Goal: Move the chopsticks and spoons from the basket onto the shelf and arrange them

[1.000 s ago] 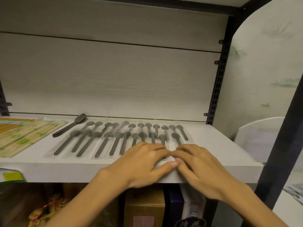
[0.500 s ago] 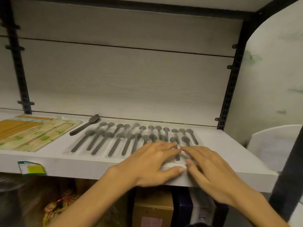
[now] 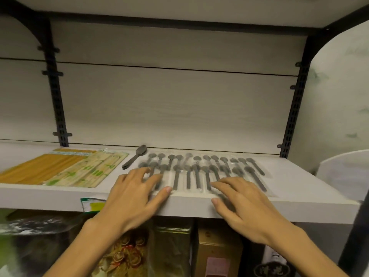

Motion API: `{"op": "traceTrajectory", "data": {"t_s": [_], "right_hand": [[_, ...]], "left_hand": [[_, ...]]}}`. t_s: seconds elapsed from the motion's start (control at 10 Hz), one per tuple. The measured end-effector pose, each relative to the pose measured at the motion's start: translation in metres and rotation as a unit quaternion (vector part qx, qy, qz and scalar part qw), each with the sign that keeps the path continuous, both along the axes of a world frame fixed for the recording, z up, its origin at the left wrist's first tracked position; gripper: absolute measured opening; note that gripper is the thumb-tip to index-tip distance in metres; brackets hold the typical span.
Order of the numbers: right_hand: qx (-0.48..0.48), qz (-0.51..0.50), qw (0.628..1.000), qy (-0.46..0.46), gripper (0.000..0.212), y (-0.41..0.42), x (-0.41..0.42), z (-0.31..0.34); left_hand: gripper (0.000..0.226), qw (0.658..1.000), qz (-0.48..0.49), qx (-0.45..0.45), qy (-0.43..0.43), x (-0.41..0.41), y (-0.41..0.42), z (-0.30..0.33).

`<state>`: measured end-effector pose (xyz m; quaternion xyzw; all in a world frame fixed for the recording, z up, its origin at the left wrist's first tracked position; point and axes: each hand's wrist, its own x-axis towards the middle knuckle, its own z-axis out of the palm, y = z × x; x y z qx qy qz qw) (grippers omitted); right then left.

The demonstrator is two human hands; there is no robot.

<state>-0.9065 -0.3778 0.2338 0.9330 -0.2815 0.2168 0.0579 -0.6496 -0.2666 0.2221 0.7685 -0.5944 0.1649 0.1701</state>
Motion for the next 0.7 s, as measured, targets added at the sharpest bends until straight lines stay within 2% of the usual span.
{"op": "traceTrajectory", "data": {"t_s": [0.2, 0.5, 0.7], "right_hand": [[0.007, -0.038, 0.999, 0.038, 0.056, 0.019, 0.025, -0.008], [-0.020, -0.068, 0.997, 0.015, 0.055, 0.035, 0.030, 0.000], [-0.028, -0.087, 0.996, -0.024, 0.056, 0.046, 0.037, 0.015]], "left_hand": [[0.079, 0.999, -0.039, 0.025, 0.002, 0.011, 0.011, -0.004], [0.075, 0.998, -0.062, 0.017, -0.001, 0.019, 0.018, 0.000], [0.062, 0.997, -0.072, -0.002, 0.003, 0.027, 0.032, 0.010]]}}
